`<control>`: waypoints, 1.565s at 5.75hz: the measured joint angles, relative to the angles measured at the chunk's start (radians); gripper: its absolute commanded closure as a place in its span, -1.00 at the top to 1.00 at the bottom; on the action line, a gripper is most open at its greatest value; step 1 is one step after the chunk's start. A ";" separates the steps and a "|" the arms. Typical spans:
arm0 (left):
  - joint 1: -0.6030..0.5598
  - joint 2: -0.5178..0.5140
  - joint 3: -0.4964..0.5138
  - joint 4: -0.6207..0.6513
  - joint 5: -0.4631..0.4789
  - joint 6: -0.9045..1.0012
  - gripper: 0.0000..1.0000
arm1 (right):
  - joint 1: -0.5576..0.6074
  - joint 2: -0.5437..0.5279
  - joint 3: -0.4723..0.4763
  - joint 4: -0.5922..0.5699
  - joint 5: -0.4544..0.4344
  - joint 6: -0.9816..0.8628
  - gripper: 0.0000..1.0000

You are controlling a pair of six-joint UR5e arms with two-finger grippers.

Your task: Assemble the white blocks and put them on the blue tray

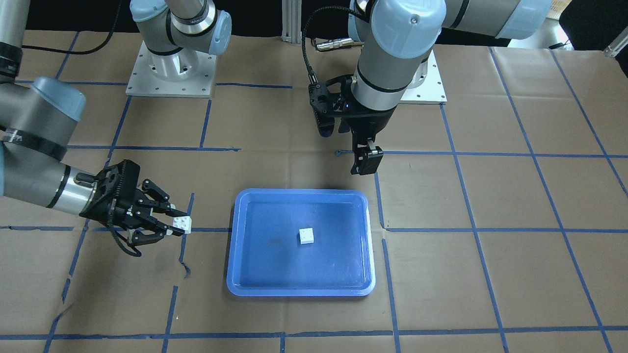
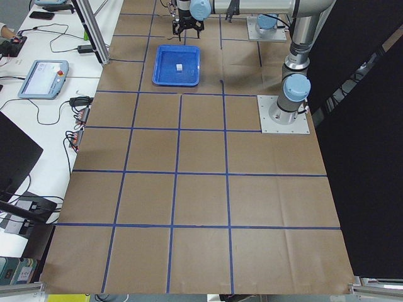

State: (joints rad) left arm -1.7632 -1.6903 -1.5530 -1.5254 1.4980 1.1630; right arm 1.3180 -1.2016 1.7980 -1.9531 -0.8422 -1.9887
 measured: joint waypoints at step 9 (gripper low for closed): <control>0.211 0.195 0.026 -0.063 0.121 -0.946 0.99 | 0.347 0.230 0.124 -0.817 0.000 0.652 -0.39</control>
State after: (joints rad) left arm -1.5524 -1.4950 -1.5275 -1.5881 1.6189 0.2173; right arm 1.6650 -0.9721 1.9219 -2.7701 -0.8426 -1.3368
